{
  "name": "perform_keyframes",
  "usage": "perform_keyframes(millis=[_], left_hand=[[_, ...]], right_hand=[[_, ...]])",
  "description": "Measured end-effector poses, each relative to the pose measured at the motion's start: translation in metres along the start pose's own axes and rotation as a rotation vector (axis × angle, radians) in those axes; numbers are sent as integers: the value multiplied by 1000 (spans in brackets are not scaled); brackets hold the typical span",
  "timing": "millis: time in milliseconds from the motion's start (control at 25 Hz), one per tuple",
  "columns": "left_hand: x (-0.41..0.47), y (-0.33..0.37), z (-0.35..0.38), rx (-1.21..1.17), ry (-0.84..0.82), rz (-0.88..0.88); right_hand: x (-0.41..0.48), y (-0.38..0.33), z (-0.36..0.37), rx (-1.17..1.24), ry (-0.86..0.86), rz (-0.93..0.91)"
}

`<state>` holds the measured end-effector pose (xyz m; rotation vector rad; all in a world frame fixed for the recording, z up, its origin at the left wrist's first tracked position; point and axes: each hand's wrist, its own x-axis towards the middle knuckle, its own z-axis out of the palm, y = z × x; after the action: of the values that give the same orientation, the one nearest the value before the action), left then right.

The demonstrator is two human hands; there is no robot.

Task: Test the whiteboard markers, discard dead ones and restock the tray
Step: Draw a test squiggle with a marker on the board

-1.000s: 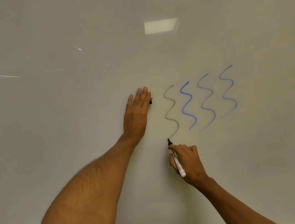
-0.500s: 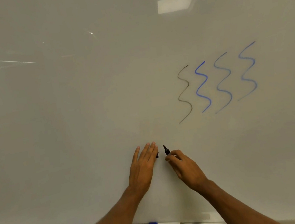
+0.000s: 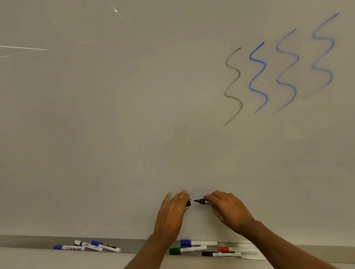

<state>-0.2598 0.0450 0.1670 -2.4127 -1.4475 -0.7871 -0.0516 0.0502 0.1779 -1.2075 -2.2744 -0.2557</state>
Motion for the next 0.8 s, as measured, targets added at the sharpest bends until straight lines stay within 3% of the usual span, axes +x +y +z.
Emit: perform_keyframes(millis=[360,600,800], left_hand=[[0,10,20,18,-153,-61],[1,7,28,-99,-234,-94],[-8,-1,24,-48,-265,-163]], right_hand=[[3,-1,15,54,-72,-72],[4,-3,25,159,-110,-38],[9,-13,37,262,-147,17]])
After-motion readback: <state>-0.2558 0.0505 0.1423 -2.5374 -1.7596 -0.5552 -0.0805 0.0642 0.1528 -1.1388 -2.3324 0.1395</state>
